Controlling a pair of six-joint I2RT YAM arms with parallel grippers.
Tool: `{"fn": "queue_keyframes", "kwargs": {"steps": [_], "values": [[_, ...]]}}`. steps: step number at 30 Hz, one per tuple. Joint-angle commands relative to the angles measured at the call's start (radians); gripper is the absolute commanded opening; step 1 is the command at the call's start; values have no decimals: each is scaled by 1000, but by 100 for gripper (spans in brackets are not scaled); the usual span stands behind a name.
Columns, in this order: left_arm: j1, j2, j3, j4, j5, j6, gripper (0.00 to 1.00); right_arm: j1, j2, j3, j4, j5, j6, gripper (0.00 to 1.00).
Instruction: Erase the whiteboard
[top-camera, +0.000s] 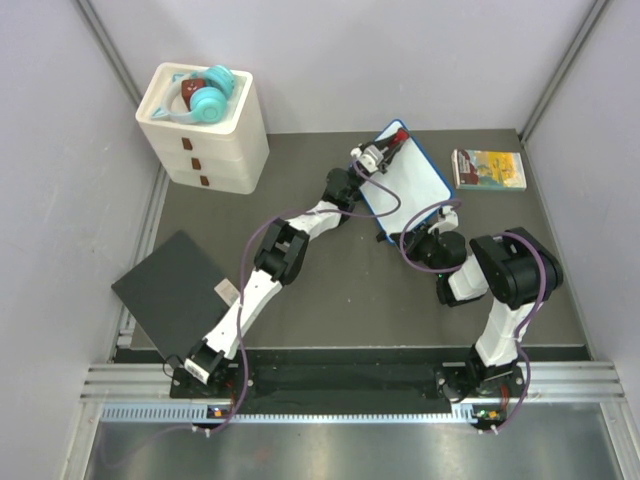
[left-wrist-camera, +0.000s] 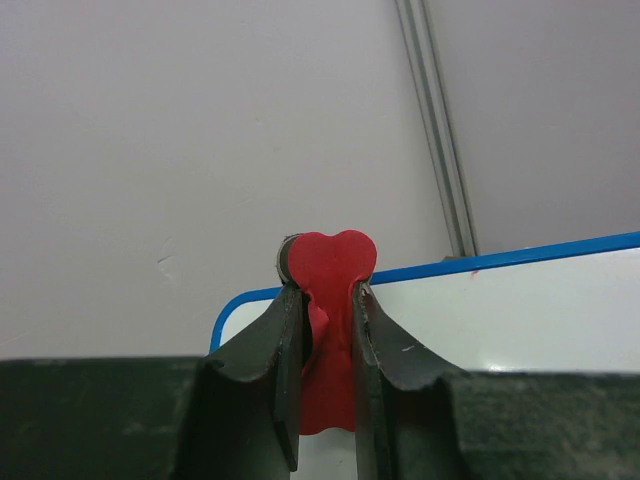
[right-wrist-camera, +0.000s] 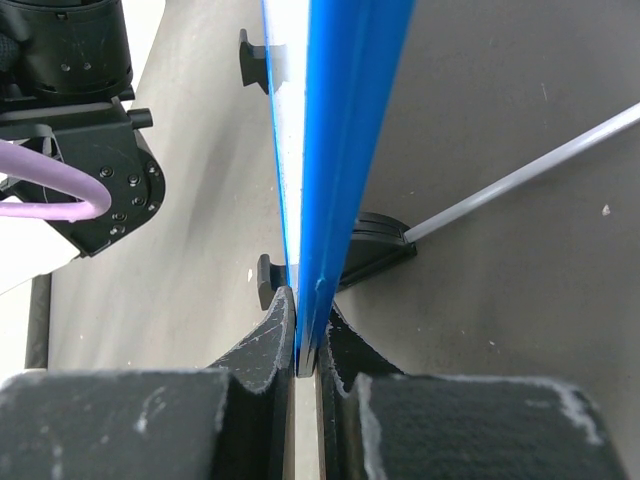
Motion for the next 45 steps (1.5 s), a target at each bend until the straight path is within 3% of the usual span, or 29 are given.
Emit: {"fn": "queue_keyframes", "kwargs": {"steps": [1, 17, 28, 32, 38, 45], "values": [[7, 16, 21, -41, -71, 16, 0, 71, 69, -50, -370, -152, -101, 0], [75, -74, -266, 25, -80, -61, 0, 74, 72, -48, -369, -158, -108, 0], [11, -76, -103, 91, 44, -132, 0, 74, 79, -47, -365, -160, -107, 0], [-19, -79, -15, 70, 20, -64, 0, 74, 77, -48, -361, -161, -108, 0], [-34, -96, 3, 47, 38, -43, 0, 74, 79, -45, -365, -158, -108, 0], [-8, -37, 42, -27, -55, 31, 0, 74, 79, -50, -356, -164, -108, 0]]}}
